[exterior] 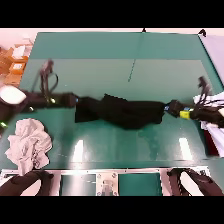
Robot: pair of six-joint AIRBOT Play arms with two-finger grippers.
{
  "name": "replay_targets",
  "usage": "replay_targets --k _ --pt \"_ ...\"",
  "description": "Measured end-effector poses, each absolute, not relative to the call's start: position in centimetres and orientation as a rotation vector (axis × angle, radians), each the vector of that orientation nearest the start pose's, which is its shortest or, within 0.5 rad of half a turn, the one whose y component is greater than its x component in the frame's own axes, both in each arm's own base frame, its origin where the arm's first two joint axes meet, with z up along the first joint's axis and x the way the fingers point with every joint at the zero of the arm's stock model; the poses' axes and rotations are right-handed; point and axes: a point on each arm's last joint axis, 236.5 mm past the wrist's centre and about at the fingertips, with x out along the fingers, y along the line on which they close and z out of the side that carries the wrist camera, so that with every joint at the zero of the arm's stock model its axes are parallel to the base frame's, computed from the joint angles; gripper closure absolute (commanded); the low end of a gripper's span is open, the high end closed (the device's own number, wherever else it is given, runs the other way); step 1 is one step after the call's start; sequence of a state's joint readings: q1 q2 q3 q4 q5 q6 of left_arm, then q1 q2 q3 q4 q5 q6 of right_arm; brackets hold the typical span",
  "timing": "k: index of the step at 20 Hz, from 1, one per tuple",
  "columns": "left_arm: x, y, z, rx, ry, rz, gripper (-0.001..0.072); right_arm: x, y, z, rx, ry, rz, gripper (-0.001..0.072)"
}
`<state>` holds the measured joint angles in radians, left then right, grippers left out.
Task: Fold the shirts.
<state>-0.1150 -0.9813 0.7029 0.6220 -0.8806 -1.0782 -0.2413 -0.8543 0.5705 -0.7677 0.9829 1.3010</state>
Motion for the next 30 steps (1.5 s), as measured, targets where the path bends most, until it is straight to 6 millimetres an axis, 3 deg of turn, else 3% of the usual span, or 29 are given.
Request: replay_targets --k 2,3,4,5,6,10,12,15,16,18,23,26,29,30 --pt "30.8 -18.4 1.0 -0.507 1.009 -0.602 0.0670 30.7 6.7 -2.0 0.718 1.078 0.192 0.0692" --pt "30.2 -18.4 0.0 -0.521 1.027 -0.594 0.0442 30.9 6.6 -2.5 0.723 1.085 0.182 0.0654" --pt "29.8 -18.4 -0.5 -0.533 1.040 -0.593 0.0125 31.3 6.4 -2.6 0.721 1.083 0.177 0.0493" --pt "29.4 -18.5 -0.9 -0.540 1.052 -0.594 0.0092 32.1 6.2 -2.2 0.708 1.068 0.179 0.0368" --pt "28.9 -18.6 -1.1 -0.537 1.067 -0.606 0.0092 32.9 5.8 -1.3 0.691 1.047 0.186 0.0287" --pt "27.2 -18.6 -0.5 -0.424 1.148 -0.676 0.0092 35.1 4.0 4.2 0.643 0.984 0.231 0.0271" --pt "27.2 -17.7 0.3 -0.330 1.184 -0.673 0.0093 34.5 3.8 6.4 0.643 0.994 0.258 0.0272" --pt "29.0 -14.8 2.1 -0.169 1.175 -0.587 0.0093 31.3 5.7 6.9 0.669 1.069 0.305 0.0257" --pt "29.8 -13.8 2.8 -0.122 1.163 -0.547 0.0093 29.8 7.0 6.3 0.684 1.108 0.322 0.0213" --pt "31.6 -11.7 4.2 -0.046 1.125 -0.462 0.0093 26.3 9.7 4.0 0.717 1.204 0.349 0.0201" --pt "33.9 -8.9 6.0 0.028 1.062 -0.344 0.0093 19.3 16.8 -4.2 0.851 1.388 0.366 0.0200" --pt "34.2 -8.5 6.3 0.036 1.051 -0.322 0.0093 17.7 19.7 -7.2 0.904 1.390 0.349 0.0200" --pt "34.4 -8.5 6.5 0.031 1.044 -0.320 0.0093 18.0 21.2 -8.9 0.916 1.364 0.307 0.0205" --pt "34.4 -8.5 6.6 0.029 1.042 -0.320 0.0093 18.4 21.6 -9.3 0.924 1.355 0.287 0.0236"
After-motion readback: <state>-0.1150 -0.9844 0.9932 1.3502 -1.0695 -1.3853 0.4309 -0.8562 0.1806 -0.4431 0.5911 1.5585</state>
